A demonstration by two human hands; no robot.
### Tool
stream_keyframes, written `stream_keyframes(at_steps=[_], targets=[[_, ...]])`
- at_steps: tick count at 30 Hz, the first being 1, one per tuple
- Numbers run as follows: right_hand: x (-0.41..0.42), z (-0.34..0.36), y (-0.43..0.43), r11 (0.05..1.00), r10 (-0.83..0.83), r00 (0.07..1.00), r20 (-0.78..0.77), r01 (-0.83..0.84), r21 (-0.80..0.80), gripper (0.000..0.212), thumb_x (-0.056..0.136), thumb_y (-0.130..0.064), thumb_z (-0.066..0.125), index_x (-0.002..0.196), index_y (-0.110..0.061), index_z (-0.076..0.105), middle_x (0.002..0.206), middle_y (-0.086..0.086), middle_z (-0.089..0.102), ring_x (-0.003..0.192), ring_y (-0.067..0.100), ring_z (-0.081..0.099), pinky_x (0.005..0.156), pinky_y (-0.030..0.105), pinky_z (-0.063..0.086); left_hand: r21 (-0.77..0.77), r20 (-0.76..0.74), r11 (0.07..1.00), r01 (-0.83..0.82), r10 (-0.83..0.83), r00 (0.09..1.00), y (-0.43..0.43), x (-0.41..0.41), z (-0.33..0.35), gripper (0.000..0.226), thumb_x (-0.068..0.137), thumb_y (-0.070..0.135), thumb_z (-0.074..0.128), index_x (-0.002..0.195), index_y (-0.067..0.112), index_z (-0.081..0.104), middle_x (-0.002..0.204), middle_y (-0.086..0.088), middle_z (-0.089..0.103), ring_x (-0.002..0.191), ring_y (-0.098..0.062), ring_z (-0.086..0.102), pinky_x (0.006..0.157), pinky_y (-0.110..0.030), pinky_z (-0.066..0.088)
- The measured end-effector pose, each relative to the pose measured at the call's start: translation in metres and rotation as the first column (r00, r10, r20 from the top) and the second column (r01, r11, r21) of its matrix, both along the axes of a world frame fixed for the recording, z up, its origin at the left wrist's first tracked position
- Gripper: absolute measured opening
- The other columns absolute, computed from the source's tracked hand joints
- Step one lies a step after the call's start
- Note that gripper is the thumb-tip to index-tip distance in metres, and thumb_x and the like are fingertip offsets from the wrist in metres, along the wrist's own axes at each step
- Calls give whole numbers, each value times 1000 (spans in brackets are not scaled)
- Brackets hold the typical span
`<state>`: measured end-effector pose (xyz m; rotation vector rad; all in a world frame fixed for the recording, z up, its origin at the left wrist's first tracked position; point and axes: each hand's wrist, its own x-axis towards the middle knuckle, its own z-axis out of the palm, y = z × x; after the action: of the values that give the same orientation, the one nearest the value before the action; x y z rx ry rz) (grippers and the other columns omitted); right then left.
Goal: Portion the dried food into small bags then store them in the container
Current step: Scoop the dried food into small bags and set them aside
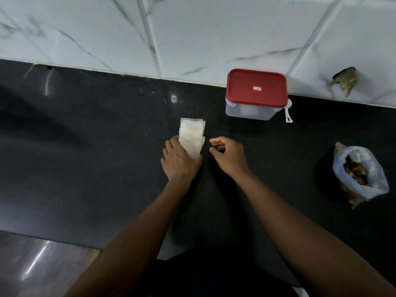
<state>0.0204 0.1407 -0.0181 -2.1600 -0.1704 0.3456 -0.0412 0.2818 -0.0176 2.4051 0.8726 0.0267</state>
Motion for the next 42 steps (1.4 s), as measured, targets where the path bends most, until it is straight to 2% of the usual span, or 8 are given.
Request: stream_keyframes(at_steps=[5,9,14,17,22,33,39,42], targets=[[3,16,-4,975,-139,984,-111,156,160,18,92,-27,72,109,-22,76,99,-12,73,91,-3,67,80,14,52,10,130,994,105,-106,986,-12,-7,4,93,74,55,82,146,20,37,139,2,49,127,-20,49,103,-41,42],[9,32,-19,939,-137,949,-285,216,268,13,92,-25,70,103,-25,78,99,-11,76,95,7,72,79,31,62,52,231,954,294,-298,926,-22,-10,7,89,74,48,84,146,22,39,135,5,52,123,-15,51,106,-38,40],[8,51,-45,944,-67,933,-354,174,281,20,91,-9,69,105,-21,78,99,-4,78,91,13,75,72,28,61,-9,314,881,473,-446,838,-31,-10,9,89,71,36,84,147,21,41,138,6,51,127,-14,46,104,-29,31],[3,56,-55,939,-57,930,-364,173,297,25,88,-1,68,106,-16,76,97,1,79,90,17,76,75,33,63,-38,336,849,527,-486,807,-35,-8,10,90,70,35,83,149,21,40,141,6,48,129,-12,44,109,-32,34],[-5,60,-62,930,-57,912,-406,197,311,28,87,5,69,108,-13,74,98,5,78,91,19,76,75,32,63,-91,338,789,608,-550,764,-42,-1,14,92,69,55,85,146,28,42,140,8,42,128,-10,44,111,-37,39],[-12,59,-96,862,-70,854,-516,311,399,33,82,-11,82,111,-10,65,108,10,72,91,21,73,62,31,56,-173,434,659,732,-616,657,-67,15,13,73,75,56,85,134,27,55,125,10,59,114,-7,57,104,-46,48],[-11,58,-125,860,-89,847,-525,331,389,35,80,-18,84,109,-12,65,109,10,73,95,22,72,63,32,54,-181,461,625,759,-628,627,-100,21,18,66,75,52,87,131,29,58,123,16,58,114,0,55,102,-27,43],[-12,59,-144,860,-92,844,-529,335,386,36,81,-18,83,112,-10,65,106,7,74,94,20,73,65,31,57,-203,484,617,760,-612,625,-122,22,21,61,75,53,86,126,29,62,118,17,59,110,-3,59,96,-33,50]])
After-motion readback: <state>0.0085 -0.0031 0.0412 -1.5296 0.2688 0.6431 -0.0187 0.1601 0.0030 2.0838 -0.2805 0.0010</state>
